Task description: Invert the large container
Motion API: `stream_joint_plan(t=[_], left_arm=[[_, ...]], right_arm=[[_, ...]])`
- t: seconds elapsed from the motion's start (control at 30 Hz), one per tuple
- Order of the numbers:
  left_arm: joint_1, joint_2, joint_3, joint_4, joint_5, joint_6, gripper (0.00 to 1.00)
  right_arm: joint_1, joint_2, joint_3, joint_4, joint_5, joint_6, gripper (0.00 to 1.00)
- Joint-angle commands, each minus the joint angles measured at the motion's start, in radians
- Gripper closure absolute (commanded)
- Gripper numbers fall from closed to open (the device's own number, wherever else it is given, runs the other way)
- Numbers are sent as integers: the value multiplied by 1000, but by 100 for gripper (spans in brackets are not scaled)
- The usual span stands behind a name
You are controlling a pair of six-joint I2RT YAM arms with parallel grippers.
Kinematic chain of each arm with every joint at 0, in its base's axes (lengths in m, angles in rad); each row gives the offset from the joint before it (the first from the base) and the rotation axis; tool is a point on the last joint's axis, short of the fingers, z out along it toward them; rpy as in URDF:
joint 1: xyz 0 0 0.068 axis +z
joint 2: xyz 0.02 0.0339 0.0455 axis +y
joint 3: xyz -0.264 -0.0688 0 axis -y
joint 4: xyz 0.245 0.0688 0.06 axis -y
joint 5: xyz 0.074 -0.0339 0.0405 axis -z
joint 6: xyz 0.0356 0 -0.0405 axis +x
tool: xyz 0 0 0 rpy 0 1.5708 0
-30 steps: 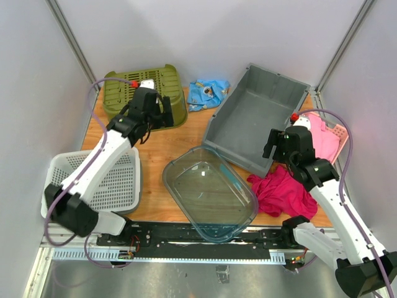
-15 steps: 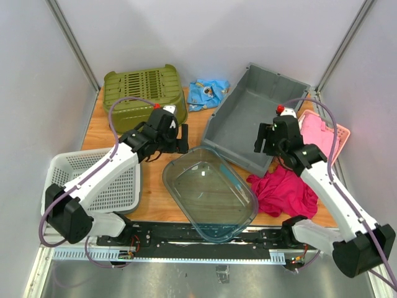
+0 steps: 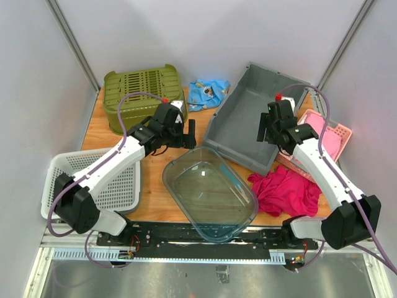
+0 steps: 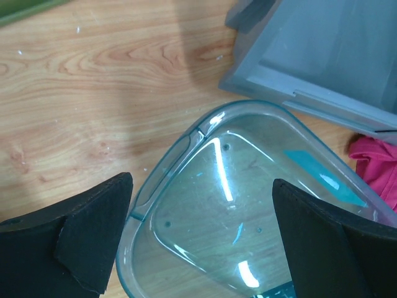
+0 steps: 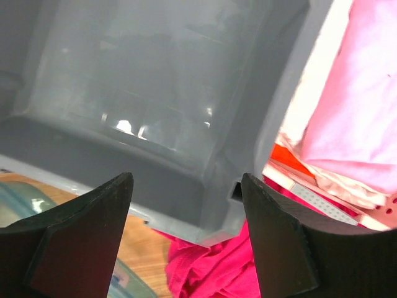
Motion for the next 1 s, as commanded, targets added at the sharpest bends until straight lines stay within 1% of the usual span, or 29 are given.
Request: stream_joint_plan(t=[0.0,0.1,0.2,0.27,0.33,0.47,0.6,0.7,0.77,0.83,0.9,0.97], left_arm=[[-3,-18,96,-19,-54,33,1],[21,-35,137,-59,-57,32,1],[64,-67,142,-73,-22,20,1],[79,-96,125,-72,-22,21,1],[83,-114,109,-77,-27,22,1],[83,-147,71,-79,-28,25,1],[83,-163,43,-71,-17,35,1],[83,-161,32,-72,-26,45,1],[83,-159,25,-70,-32,50,1],[83,-159,13,-62,-26,54,1],[83,-157,4,-58,-23,56,1],[83,-156,-1,-54,-23,56,1]], right_arm=[[71,24,116,-2,-27,57,28],[126,96,201,47,-15,138,27],[153,229,320,56,3,233,27],[162,343,436,7,29,298,27],[163,466,594,-71,36,354,26],[165,684,906,-186,36,402,25],[164,837,1029,-191,20,436,26],[165,909,1078,-189,12,447,37],[164,931,1081,-159,-8,432,44],[164,946,1077,-129,-55,410,55],[164,950,1077,-113,-108,411,71],[164,938,1072,-100,-154,428,92]])
